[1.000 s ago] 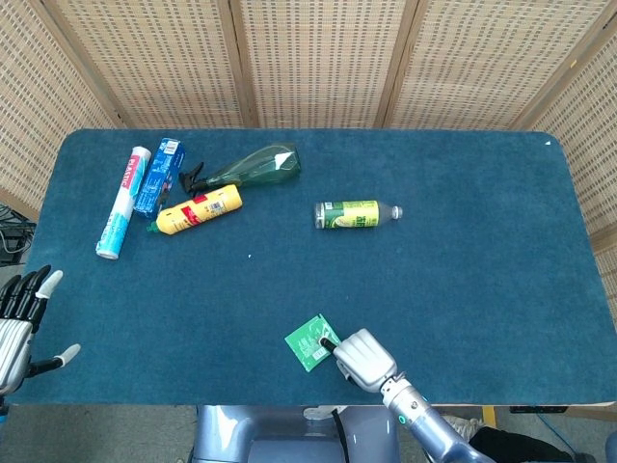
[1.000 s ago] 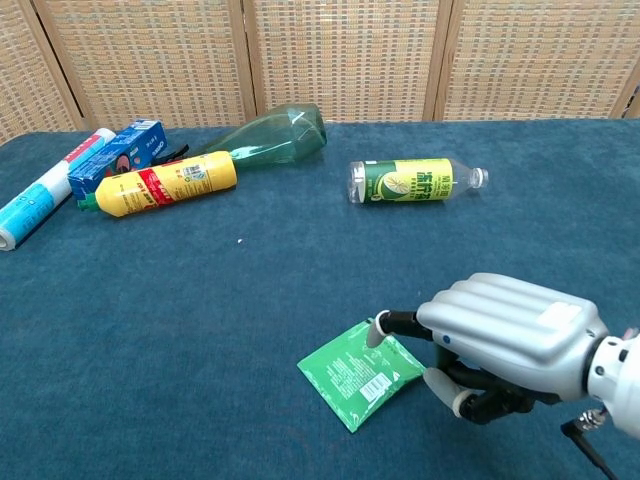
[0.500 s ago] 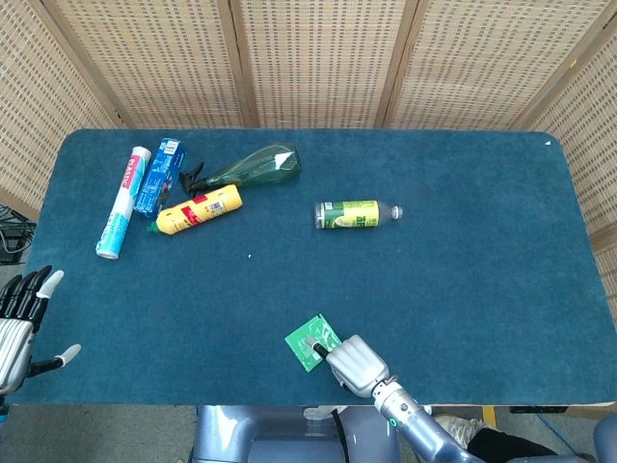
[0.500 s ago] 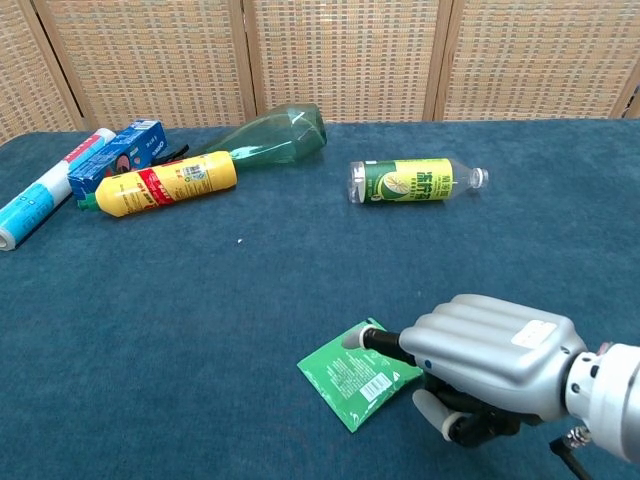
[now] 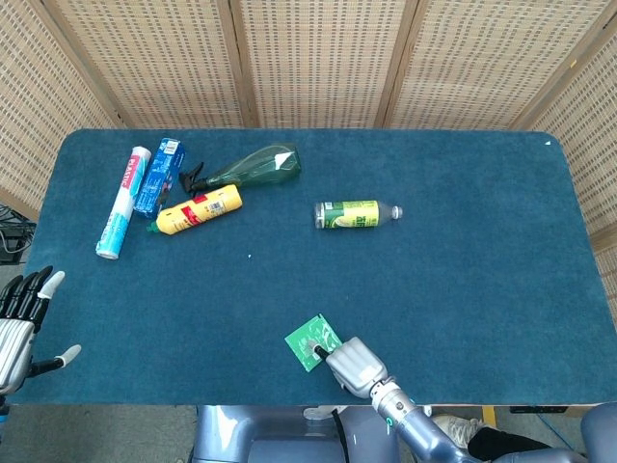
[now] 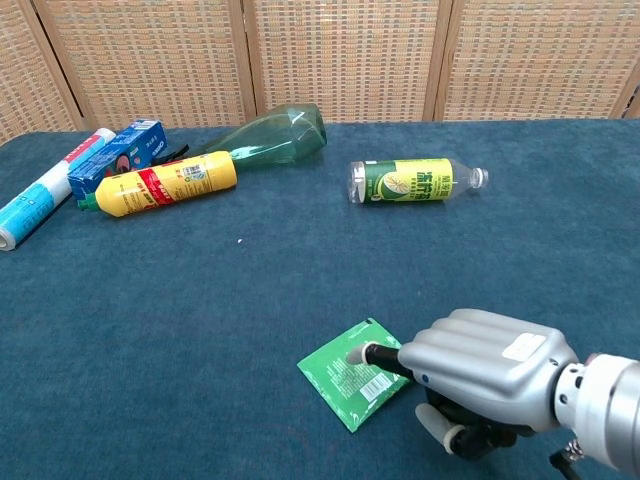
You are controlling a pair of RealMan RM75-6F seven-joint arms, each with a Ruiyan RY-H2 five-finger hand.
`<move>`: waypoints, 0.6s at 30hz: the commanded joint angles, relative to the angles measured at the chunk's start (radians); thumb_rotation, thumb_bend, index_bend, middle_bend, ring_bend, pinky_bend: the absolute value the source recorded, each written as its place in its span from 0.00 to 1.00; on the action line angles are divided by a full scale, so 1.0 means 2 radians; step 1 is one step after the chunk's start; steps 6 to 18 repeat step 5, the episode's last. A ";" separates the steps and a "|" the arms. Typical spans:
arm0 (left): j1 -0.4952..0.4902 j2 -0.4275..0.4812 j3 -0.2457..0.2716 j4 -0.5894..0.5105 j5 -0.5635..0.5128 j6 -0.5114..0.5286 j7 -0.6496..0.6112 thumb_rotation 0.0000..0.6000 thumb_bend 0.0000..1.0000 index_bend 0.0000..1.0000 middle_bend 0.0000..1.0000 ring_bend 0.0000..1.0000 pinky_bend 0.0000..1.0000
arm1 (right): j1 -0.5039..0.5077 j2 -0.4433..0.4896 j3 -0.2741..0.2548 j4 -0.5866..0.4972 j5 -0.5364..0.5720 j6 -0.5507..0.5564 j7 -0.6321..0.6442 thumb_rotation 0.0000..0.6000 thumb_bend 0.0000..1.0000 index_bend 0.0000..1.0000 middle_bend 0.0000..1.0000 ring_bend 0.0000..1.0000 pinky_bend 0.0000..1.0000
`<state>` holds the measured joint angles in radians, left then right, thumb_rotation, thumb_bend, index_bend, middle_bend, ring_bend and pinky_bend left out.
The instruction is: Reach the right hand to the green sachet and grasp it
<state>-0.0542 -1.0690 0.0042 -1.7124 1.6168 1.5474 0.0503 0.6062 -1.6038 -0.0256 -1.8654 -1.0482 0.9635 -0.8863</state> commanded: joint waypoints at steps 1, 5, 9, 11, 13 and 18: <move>0.000 0.000 0.000 0.001 0.001 0.001 -0.001 0.99 0.10 0.00 0.00 0.00 0.01 | 0.002 -0.001 -0.002 -0.002 0.003 0.003 0.002 1.00 0.82 0.08 1.00 1.00 0.96; 0.000 -0.001 0.000 0.004 -0.001 -0.001 -0.003 0.99 0.10 0.00 0.00 0.00 0.01 | 0.007 -0.003 -0.003 -0.004 0.001 0.010 0.004 1.00 0.82 0.08 1.00 1.00 0.96; 0.000 -0.001 0.000 0.004 -0.001 -0.001 -0.003 0.99 0.10 0.00 0.00 0.00 0.01 | 0.007 -0.003 -0.003 -0.004 0.001 0.010 0.004 1.00 0.82 0.08 1.00 1.00 0.96; 0.000 -0.001 0.000 0.004 -0.001 -0.001 -0.003 0.99 0.10 0.00 0.00 0.00 0.01 | 0.007 -0.003 -0.003 -0.004 0.001 0.010 0.004 1.00 0.82 0.08 1.00 1.00 0.96; 0.000 -0.001 0.000 0.004 -0.001 -0.001 -0.003 0.99 0.10 0.00 0.00 0.00 0.01 | 0.007 -0.003 -0.003 -0.004 0.001 0.010 0.004 1.00 0.82 0.08 1.00 1.00 0.96; 0.000 -0.001 0.000 0.004 -0.001 -0.001 -0.003 0.99 0.10 0.00 0.00 0.00 0.01 | 0.007 -0.003 -0.003 -0.004 0.001 0.010 0.004 1.00 0.82 0.08 1.00 1.00 0.96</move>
